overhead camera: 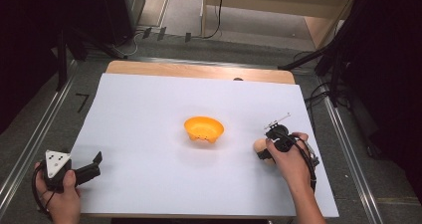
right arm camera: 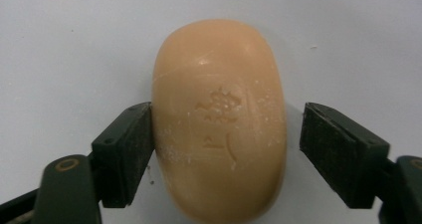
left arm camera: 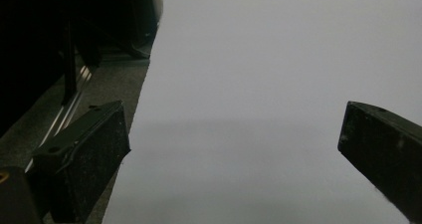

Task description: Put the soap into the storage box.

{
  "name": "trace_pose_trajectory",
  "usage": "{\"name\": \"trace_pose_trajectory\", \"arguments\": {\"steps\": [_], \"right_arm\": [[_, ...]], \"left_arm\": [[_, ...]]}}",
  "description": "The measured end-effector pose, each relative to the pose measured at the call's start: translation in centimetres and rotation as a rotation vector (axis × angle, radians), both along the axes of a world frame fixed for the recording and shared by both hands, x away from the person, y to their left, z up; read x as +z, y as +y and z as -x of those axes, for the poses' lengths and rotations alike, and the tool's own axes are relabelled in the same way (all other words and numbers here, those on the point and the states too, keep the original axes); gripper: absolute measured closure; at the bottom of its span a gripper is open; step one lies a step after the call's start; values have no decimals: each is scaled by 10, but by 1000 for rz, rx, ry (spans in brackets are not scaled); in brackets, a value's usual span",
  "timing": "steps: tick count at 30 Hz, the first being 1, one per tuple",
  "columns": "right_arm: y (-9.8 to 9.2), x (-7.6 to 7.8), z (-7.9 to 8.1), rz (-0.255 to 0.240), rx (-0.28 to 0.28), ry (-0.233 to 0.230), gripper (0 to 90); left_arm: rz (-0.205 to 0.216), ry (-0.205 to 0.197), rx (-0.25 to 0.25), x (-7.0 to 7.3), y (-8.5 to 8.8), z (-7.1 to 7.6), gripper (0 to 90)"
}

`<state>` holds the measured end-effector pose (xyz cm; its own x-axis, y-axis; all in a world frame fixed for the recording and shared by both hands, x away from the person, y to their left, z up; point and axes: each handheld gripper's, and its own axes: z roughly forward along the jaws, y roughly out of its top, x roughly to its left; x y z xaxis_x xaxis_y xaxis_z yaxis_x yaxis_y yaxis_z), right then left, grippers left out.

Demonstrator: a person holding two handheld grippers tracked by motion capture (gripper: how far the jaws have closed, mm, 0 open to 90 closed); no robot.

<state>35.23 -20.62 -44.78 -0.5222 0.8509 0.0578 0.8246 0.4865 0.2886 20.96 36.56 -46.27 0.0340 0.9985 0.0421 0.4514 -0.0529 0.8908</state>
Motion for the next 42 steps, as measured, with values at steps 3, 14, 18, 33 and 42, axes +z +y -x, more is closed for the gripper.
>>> {"name": "trace_pose_trajectory", "arguments": {"steps": [3, 14, 18, 33, 42], "right_arm": [[2, -2, -1, -7, -4, 10, 294], [10, -4, -3, 47, 12, 30, 317], [8, -5, -4, 44, 30, 26, 319], [2, 0, -6, -1, 105, 45, 326], [7, 17, -6, 41, 226, -18, 326]], "left_arm": [[0, 0, 0, 0, 0, 0, 2], [3, 2, -1, 0, 0, 0, 2], [7, 1, 2, 0, 0, 0, 2], [9, 4, -4, 0, 1, 0, 2], [7, 3, -5, 0, 0, 0, 2]]}}
